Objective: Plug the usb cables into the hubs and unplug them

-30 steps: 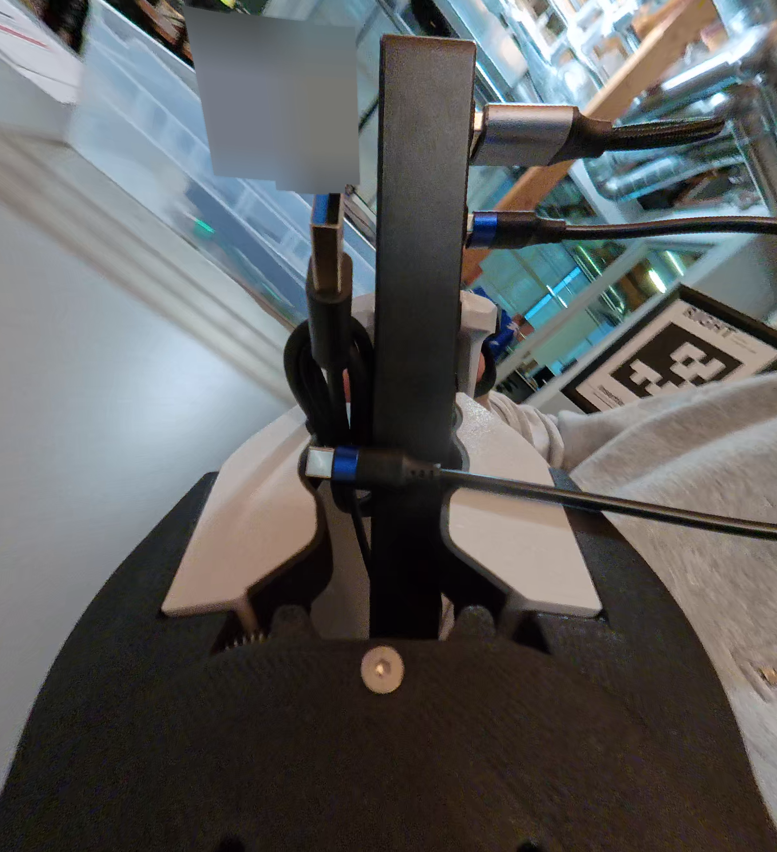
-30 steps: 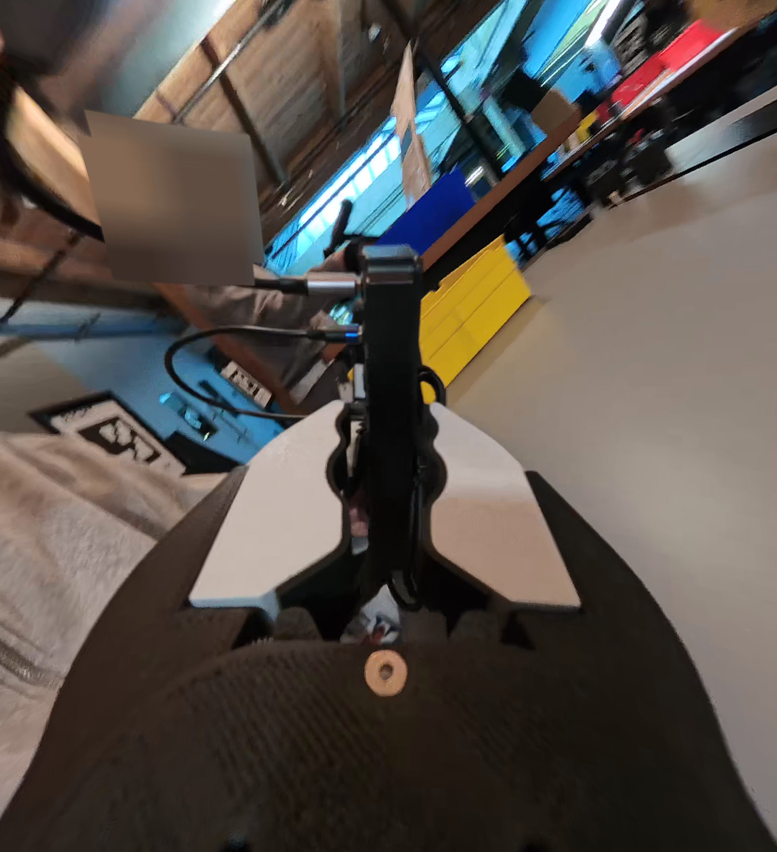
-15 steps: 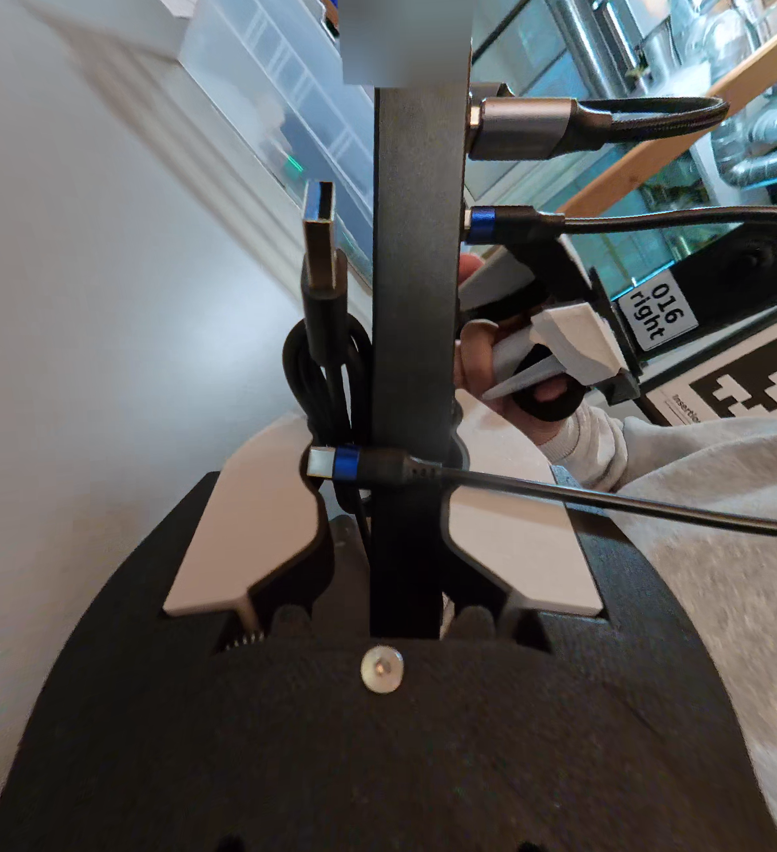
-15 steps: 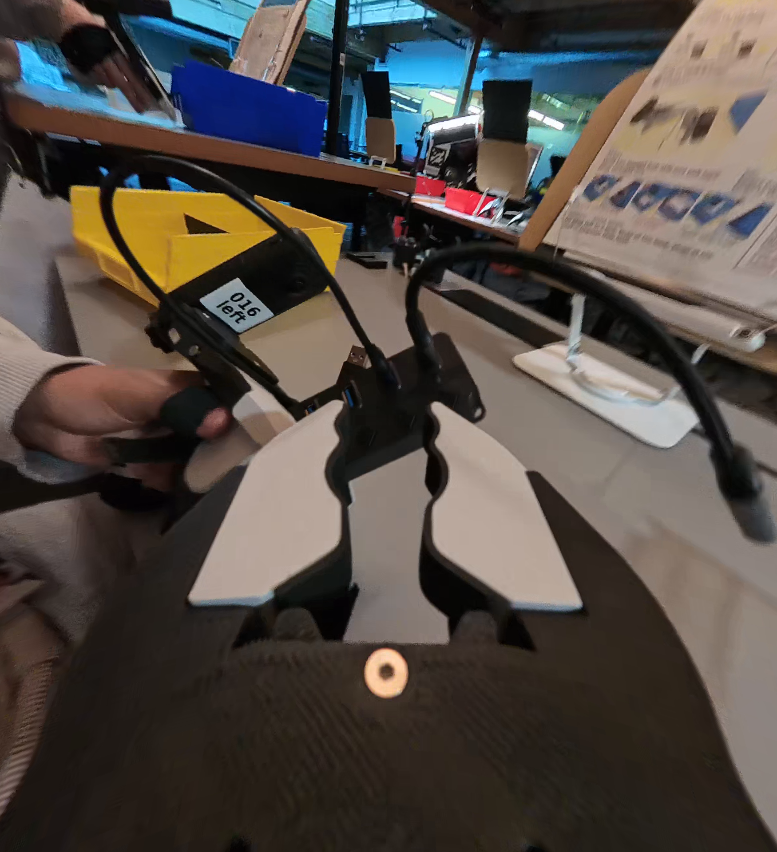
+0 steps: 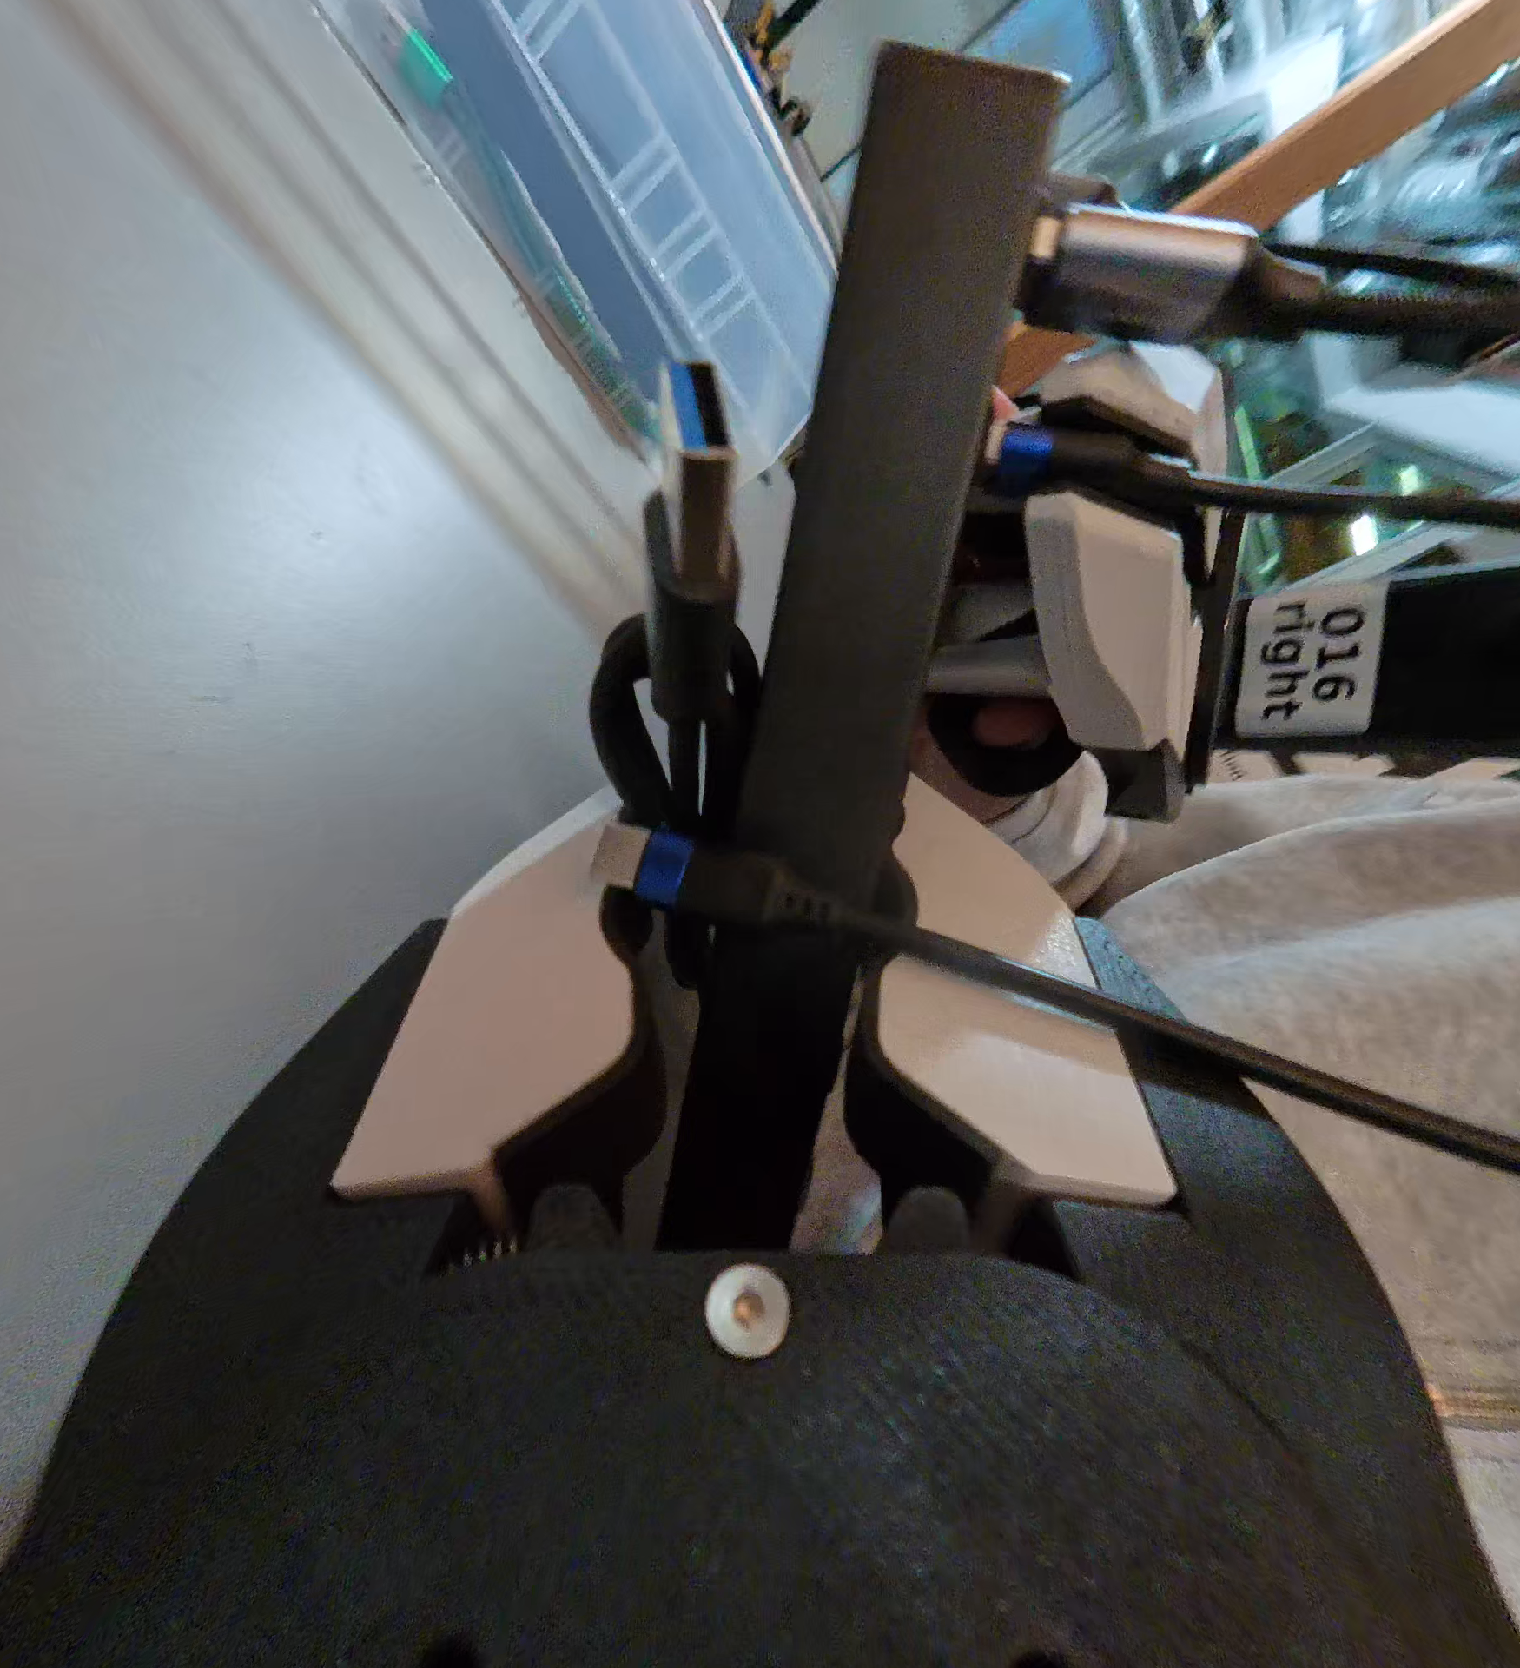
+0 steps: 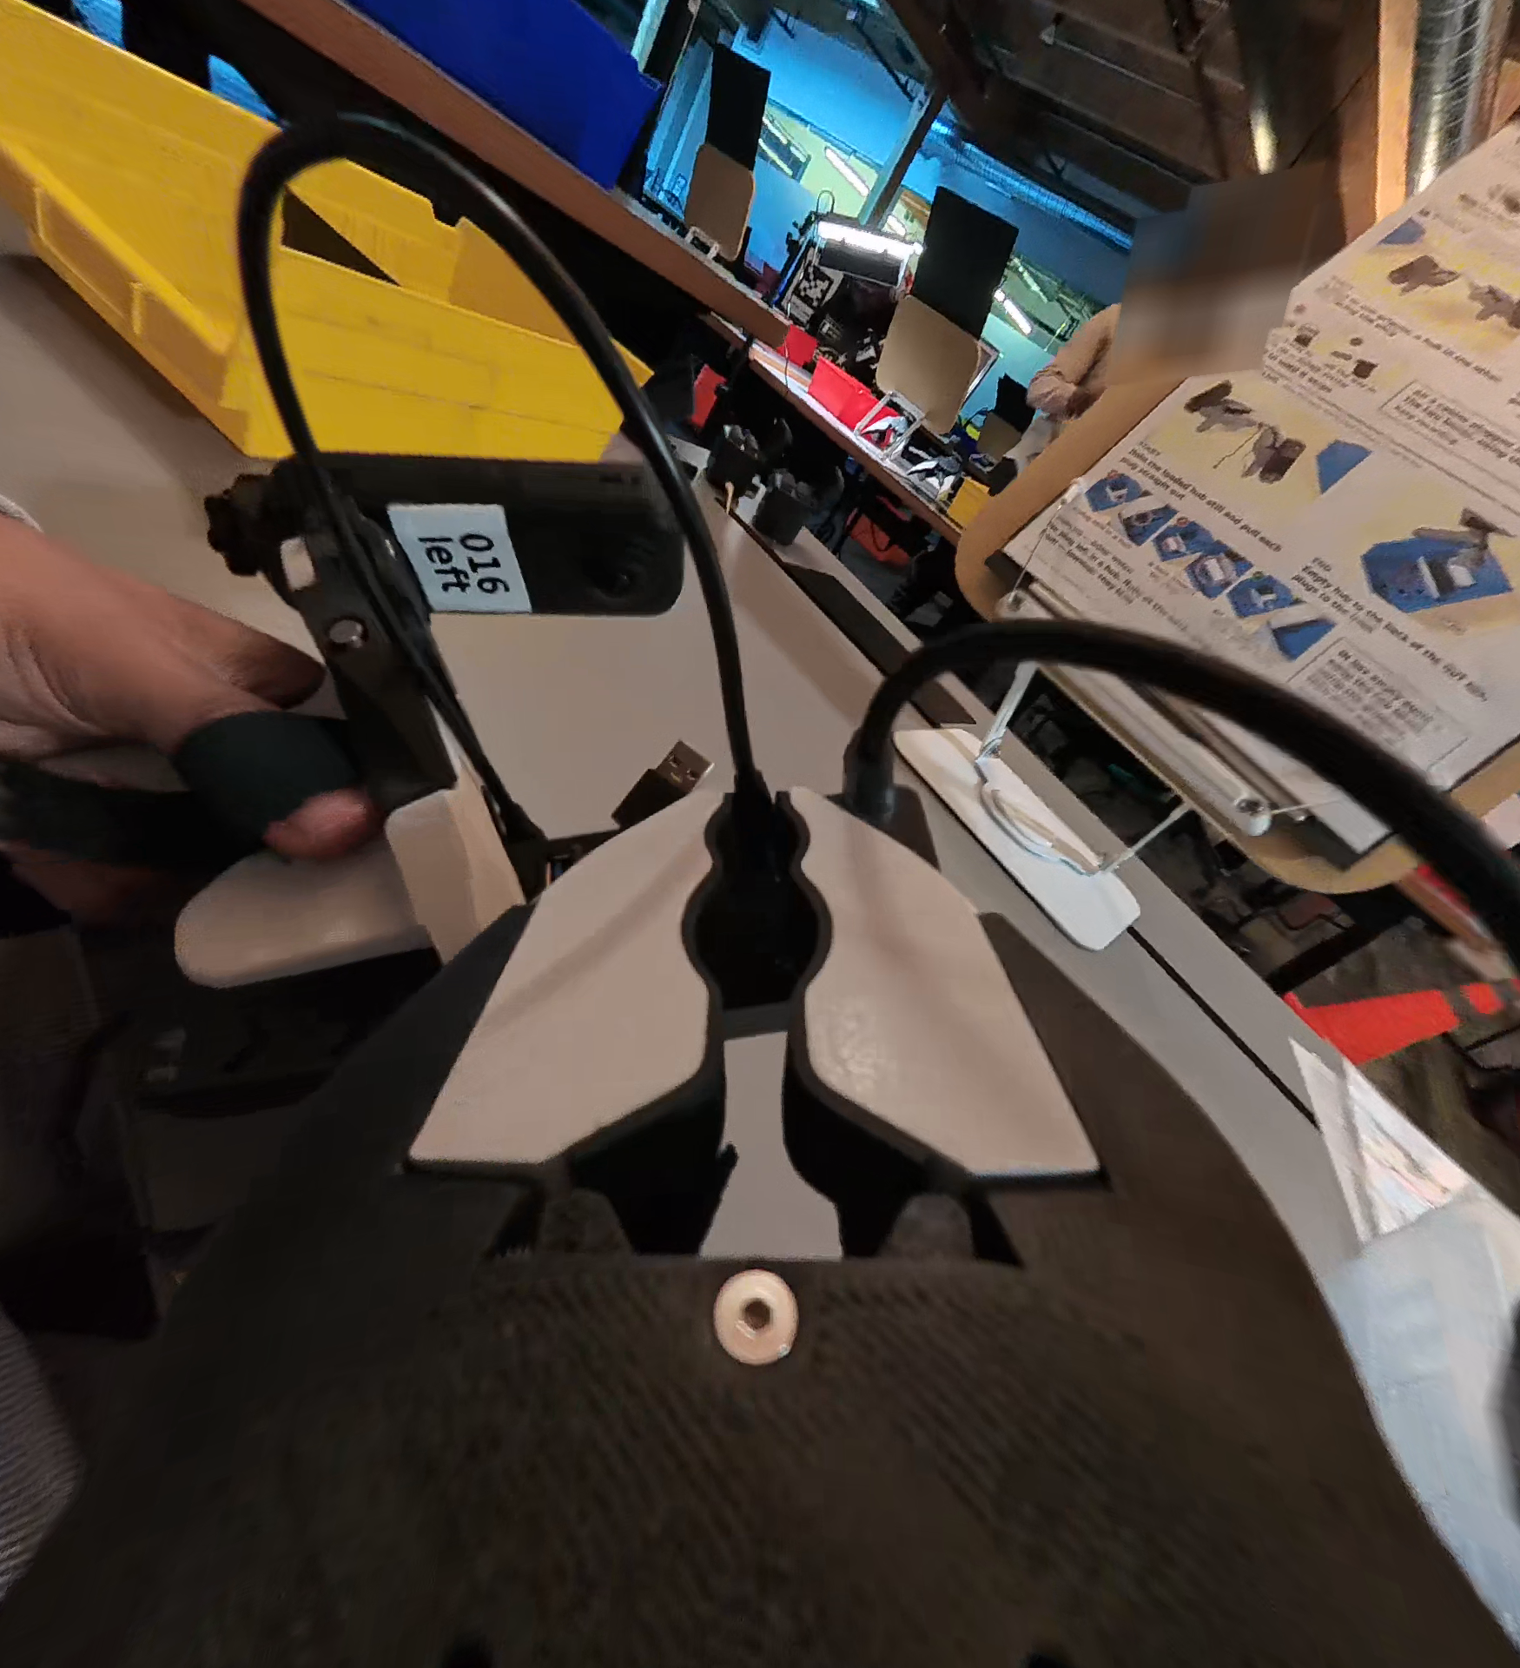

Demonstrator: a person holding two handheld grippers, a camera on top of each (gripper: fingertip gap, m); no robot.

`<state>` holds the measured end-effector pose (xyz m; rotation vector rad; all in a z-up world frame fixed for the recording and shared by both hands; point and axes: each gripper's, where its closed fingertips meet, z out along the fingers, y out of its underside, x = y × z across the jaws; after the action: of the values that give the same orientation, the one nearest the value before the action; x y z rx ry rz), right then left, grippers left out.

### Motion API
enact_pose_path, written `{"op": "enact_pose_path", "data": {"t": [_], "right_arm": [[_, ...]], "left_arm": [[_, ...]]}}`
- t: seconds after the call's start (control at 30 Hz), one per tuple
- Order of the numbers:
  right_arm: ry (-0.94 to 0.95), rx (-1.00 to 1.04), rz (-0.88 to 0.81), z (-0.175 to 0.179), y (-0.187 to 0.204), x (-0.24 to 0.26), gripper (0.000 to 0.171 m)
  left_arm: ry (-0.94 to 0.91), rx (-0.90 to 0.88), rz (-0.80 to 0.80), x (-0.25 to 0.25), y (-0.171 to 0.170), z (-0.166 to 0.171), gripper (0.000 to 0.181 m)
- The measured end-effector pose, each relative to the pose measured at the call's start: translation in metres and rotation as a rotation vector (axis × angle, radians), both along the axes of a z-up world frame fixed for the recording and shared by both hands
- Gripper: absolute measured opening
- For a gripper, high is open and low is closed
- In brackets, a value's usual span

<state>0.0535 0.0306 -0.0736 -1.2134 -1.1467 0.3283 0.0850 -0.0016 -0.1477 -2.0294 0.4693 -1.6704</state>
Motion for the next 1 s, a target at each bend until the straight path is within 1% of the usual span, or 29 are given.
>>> {"op": "enact_pose_path", "data": {"t": [0.13, 0.3, 0.4, 0.5, 0.6, 0.77, 0.8, 0.83, 0.87, 0.9, 0.93, 0.97, 1.0], "right_arm": [[0.014, 0.037, 0.014, 0.009, -0.010, -0.003, 0.009], [0.104, -0.083, 0.055, 0.013, -0.009, -0.002, 0.009], [0.119, -0.091, 0.064, 0.018, -0.011, -0.001, 0.009], [0.169, -0.169, 0.102, 0.023, -0.011, 0.000, 0.009], [0.208, -0.183, 0.128, 0.030, -0.013, 0.000, 0.009], [0.322, -0.309, 0.213, 0.037, -0.014, 0.003, 0.005], [0.445, -0.289, 0.314, 0.056, -0.027, 0.005, 0.000], [0.591, -0.310, 0.367, 0.080, -0.033, 0.012, 0.000], [0.541, -0.355, 0.338, 0.079, -0.031, 0.008, 0.000], [0.443, -0.315, 0.289, 0.071, -0.029, 0.005, 0.000], [0.381, -0.219, 0.234, 0.064, -0.025, 0.006, 0.000], [0.339, -0.156, 0.205, 0.058, -0.024, 0.007, 0.000], [0.309, -0.137, 0.204, 0.052, -0.025, 0.007, 0.000]], "left_arm": [[-0.023, -0.017, 0.001, 0.004, -0.003, 0.005, 0.047], [-0.082, -0.065, 0.000, 0.008, -0.004, 0.011, 0.046], [-0.144, -0.111, -0.012, 0.011, -0.007, 0.018, 0.046], [-0.216, -0.179, -0.041, 0.012, -0.011, 0.026, 0.046], [-0.265, -0.200, -0.046, 0.013, -0.011, 0.033, 0.046], [-0.393, -0.309, -0.068, 0.017, -0.015, 0.042, 0.046], [-0.452, -0.356, -0.078, 0.016, -0.015, 0.044, 0.044], [-0.522, -0.478, -0.051, 0.013, -0.009, 0.038, 0.044], [-0.531, -0.530, -0.016, 0.011, -0.004, 0.024, 0.043], [-0.445, -0.454, -0.001, 0.012, -0.005, 0.016, 0.042], [-0.410, -0.409, -0.013, 0.014, -0.007, 0.019, 0.042], [-0.439, -0.388, -0.029, 0.013, -0.008, 0.031, 0.041], [-0.437, -0.351, -0.022, 0.012, -0.006, 0.039, 0.041]]}}
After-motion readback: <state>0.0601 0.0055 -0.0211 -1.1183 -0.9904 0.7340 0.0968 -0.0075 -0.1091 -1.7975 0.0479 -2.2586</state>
